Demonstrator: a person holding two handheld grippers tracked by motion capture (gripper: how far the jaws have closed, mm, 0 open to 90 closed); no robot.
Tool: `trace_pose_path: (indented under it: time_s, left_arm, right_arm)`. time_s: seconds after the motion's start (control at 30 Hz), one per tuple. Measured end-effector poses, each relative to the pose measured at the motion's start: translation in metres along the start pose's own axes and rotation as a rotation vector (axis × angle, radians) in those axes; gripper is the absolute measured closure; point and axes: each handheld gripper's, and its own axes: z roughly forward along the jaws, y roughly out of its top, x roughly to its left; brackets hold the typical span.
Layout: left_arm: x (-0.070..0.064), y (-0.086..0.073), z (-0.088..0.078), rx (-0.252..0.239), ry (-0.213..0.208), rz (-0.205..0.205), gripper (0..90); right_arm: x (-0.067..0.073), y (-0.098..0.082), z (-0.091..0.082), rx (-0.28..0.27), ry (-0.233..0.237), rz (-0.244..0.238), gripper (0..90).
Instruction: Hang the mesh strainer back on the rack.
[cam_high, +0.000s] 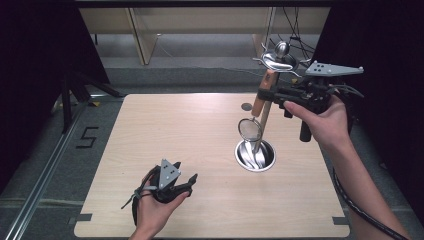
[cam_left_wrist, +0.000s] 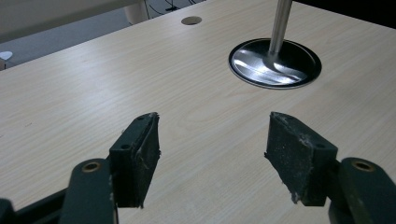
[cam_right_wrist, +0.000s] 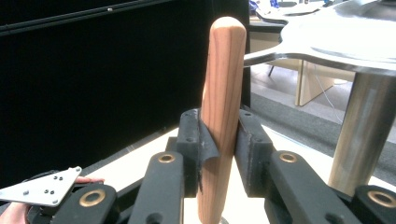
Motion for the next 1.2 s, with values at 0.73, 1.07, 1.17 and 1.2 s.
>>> trace_pose_path:
  time_s: [0.73,1.07,1.17,1.2]
  left_arm:
    - [0.0027,-0.0009,0.0007,0.004,-0.006,-0.001,34.1]
    - [0.0026,-0.0011,0.0006,0.001,-0.005,-0.006,34.1]
    - [0.0024,-0.0012,0.0006,0.003,-0.004,-0.008,34.1]
    - [0.0024,-0.0012,0.0006,0.003,-0.004,-0.008,34.1]
  right_arm:
    - [-0.0077,0.0003,0.0000,0.005,-0.016,-0.001,74.2]
    - [-0.0091,0.0004,0.0003,0.005,-0.020,0.012,74.2]
    - [-0.0099,0.0003,0.0006,0.004,-0.024,0.008,74.2]
    - [-0.0099,0.0003,0.0006,0.004,-0.024,0.008,74.2]
